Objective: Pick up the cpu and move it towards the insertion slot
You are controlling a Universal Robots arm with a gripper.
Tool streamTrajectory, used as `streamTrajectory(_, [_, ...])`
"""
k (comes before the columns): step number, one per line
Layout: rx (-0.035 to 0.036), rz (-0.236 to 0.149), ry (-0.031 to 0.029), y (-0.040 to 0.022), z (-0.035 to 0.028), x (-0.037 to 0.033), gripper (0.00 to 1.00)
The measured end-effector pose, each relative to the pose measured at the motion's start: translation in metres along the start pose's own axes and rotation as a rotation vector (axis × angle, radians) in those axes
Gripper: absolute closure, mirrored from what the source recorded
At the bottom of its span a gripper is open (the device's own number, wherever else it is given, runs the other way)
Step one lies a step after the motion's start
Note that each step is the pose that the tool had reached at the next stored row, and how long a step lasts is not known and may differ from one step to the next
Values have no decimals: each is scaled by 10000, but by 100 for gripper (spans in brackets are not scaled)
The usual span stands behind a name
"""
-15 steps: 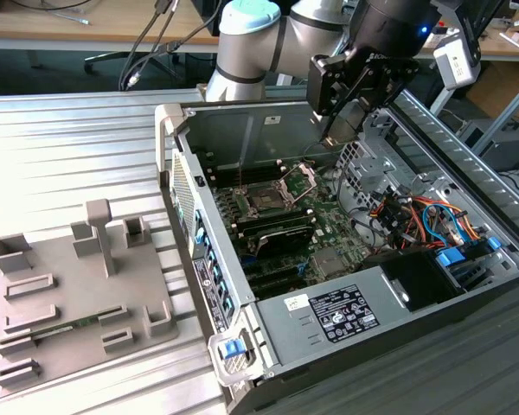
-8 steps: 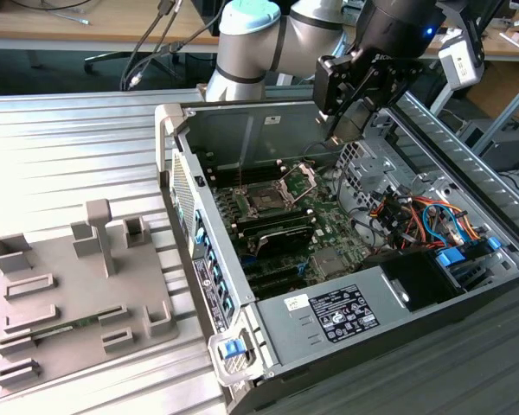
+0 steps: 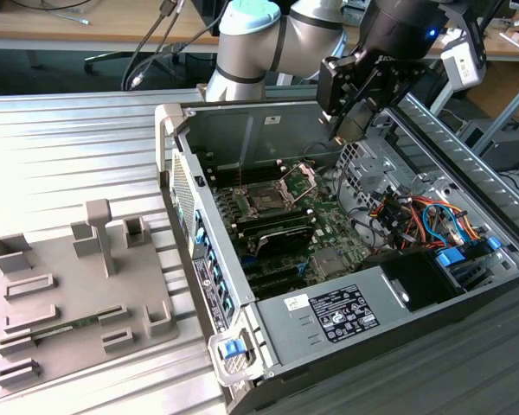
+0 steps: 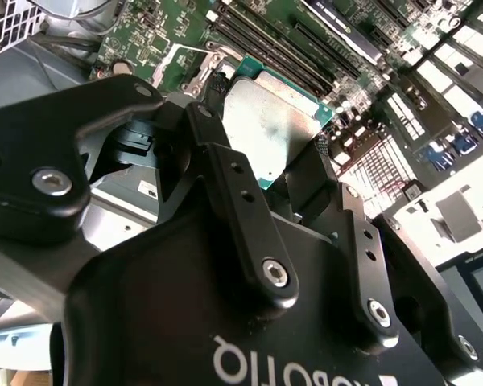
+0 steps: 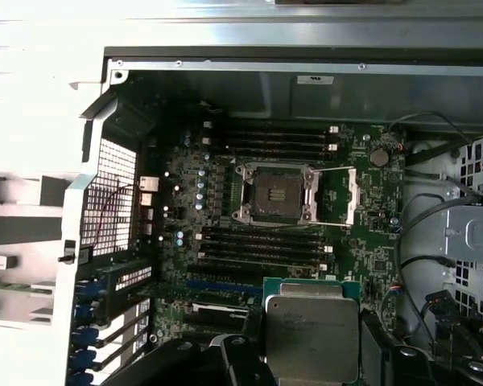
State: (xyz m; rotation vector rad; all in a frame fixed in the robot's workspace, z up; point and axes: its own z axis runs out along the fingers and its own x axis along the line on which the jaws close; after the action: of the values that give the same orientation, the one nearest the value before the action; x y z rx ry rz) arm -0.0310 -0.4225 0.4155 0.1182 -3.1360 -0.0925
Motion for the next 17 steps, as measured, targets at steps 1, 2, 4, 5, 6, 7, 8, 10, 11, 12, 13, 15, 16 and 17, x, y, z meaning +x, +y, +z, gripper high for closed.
streamTrajectory(1, [0, 0, 0, 0, 3, -10, 45])
streamTrajectory(2, [-1, 0, -1, 0, 7, -22, 45])
streamTrajectory(4, [0, 0, 0, 1, 13, -38, 45])
streamTrajectory(5, [0, 1, 0, 1, 15, -44, 45])
streamTrajectory(6, [0, 0, 0, 1, 17, -51, 45])
streamTrajectory(7, [0, 0, 0, 1, 19, -57, 45])
streamTrajectory(8, [-1, 0, 0, 1, 21, -62, 45])
streamTrajectory(10, [0, 0, -1, 1, 24, -75, 45])
streamTrajectory(11, [0, 0, 0, 1, 26, -81, 45])
streamTrajectory(12, [-1, 0, 0, 1, 29, -89, 45])
streamTrajectory(13, [0, 0, 0, 1, 31, -95, 45])
streamTrajectory(15, [0, 0, 0, 2, 37, -116, 45])
streamTrajectory(16, [0, -1, 0, 2, 40, -125, 45])
streamTrajectory(17, [0, 0, 0, 2, 41, -130, 45])
